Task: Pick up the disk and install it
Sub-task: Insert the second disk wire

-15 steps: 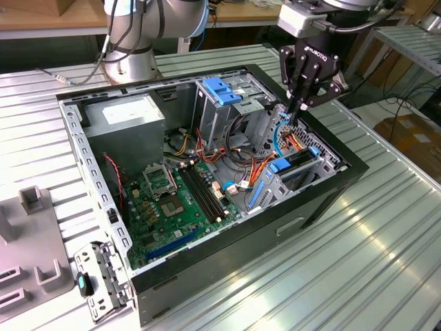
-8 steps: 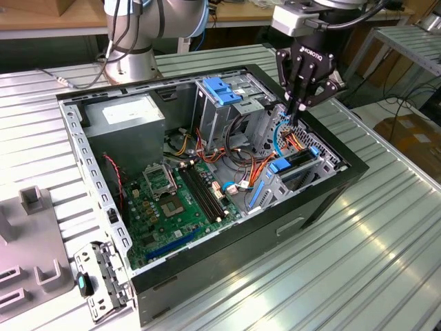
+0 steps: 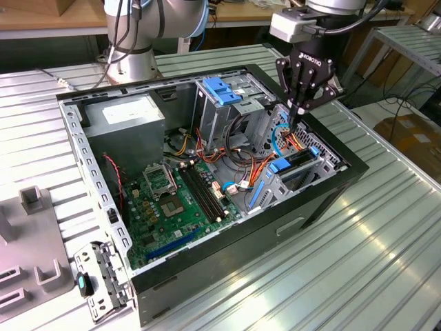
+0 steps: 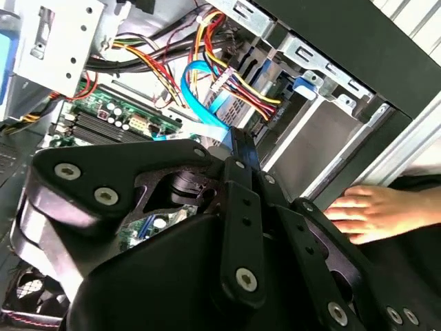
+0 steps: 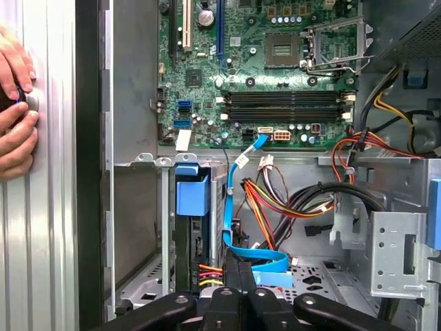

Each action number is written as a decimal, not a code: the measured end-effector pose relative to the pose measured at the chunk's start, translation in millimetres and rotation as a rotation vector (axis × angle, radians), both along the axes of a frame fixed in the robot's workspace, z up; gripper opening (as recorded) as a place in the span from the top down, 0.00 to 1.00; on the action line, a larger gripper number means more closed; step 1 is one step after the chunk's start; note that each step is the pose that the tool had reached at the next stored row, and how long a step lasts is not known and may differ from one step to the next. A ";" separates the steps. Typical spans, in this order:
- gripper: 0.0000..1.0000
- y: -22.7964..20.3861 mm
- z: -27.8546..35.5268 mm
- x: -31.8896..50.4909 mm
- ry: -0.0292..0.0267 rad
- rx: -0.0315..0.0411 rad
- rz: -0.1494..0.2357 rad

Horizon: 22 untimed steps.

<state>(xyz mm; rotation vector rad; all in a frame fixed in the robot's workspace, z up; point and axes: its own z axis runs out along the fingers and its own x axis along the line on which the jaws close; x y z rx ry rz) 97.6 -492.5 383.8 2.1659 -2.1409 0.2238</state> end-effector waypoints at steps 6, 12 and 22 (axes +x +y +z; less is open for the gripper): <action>0.76 0.0 -5.0 0.0 0.0000 -0.0512 0.000; 0.84 0.0 -10.9 0.0 0.0000 -0.0765 0.000; 0.84 -20.5 -14.3 -1.6 -0.0014 -0.0074 0.000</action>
